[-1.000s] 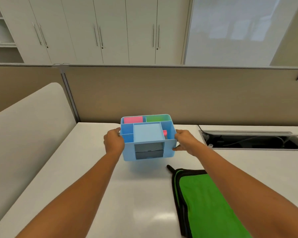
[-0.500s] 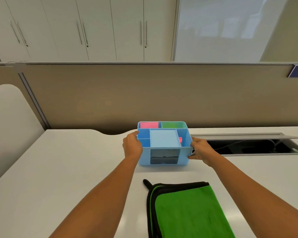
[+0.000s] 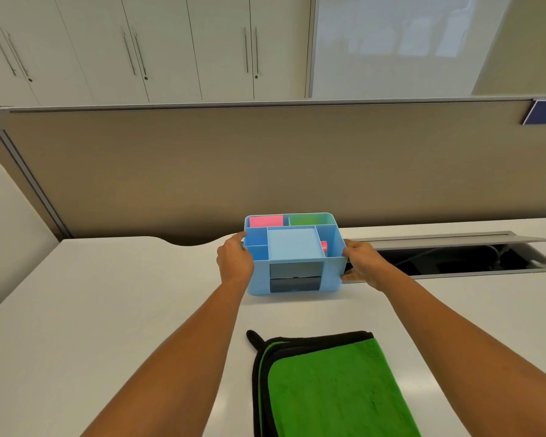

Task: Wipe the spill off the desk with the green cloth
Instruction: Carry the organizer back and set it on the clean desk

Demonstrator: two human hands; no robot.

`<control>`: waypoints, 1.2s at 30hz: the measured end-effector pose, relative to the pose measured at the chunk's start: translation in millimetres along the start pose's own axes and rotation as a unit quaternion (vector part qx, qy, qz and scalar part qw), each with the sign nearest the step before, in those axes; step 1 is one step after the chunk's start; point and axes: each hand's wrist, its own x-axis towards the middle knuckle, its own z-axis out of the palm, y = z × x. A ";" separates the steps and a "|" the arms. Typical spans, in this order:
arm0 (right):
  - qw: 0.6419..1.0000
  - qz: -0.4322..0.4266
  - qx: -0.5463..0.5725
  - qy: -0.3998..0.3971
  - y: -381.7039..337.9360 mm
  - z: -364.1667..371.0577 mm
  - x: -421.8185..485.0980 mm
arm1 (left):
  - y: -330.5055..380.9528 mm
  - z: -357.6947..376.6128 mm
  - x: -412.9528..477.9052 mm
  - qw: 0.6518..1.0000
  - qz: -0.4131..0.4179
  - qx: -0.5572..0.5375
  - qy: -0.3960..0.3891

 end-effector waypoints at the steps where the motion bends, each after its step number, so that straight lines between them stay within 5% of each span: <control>1: 1.000 -0.003 -0.006 0.000 -0.3 -0.2 0.7 | -0.2 0.5 -0.2 1.000 0.004 -0.002 0.002; 17: 0.997 -0.029 0.057 0.050 14.1 7.1 -19.4 | -10.3 2.8 -13.3 0.998 -0.033 -0.053 -0.026; 21: 0.983 -0.158 -0.057 0.069 31.2 7.0 -42.5 | -19.6 0.0 -37.5 0.998 -0.031 -0.051 -0.035; 25: 0.961 -0.162 -0.191 0.116 57.9 10.1 -63.1 | -38.6 -5.0 -75.2 0.999 -0.005 -0.007 -0.050; 30: 0.869 -0.239 -0.427 0.072 93.0 8.9 -106.2 | -62.5 -10.4 -126.3 0.989 0.079 0.082 -0.098; 36: 0.826 -0.193 -0.527 0.054 138.2 15.5 -147.1 | -75.7 -27.3 -180.2 0.965 0.090 0.217 -0.116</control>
